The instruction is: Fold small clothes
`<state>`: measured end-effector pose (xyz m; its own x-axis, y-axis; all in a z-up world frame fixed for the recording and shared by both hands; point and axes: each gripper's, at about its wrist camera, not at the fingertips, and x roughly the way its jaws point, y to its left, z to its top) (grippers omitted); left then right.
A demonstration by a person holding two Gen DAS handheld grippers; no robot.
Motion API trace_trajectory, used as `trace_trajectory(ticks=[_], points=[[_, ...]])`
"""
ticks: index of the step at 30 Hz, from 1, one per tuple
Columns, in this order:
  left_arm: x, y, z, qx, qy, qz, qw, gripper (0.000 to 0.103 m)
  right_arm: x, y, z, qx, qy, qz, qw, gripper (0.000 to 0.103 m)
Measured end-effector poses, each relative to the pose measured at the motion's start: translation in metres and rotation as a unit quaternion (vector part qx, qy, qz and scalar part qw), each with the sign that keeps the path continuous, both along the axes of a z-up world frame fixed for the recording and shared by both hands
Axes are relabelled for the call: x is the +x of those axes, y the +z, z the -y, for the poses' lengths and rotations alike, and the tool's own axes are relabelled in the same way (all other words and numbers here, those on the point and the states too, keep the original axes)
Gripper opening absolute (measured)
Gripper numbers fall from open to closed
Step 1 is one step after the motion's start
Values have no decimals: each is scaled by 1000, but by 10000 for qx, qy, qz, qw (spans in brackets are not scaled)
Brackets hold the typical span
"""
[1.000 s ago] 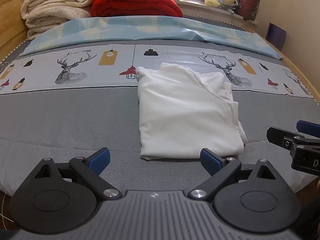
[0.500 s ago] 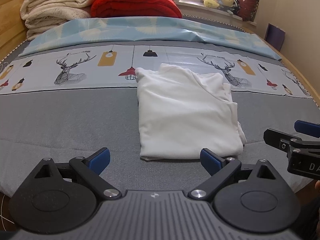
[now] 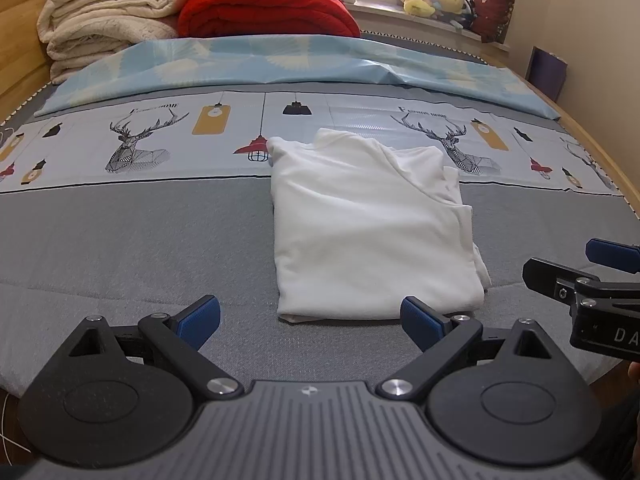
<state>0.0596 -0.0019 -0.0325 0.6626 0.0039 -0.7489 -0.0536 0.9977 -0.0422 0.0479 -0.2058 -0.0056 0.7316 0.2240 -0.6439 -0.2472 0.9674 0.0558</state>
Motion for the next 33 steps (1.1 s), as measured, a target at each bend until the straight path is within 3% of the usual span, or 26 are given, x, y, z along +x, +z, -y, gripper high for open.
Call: trace_trajectory(ticks=[33], points=[[1, 2, 0, -30, -56, 44, 10000, 98, 0, -1, 0, -77, 101, 40, 9999, 88]])
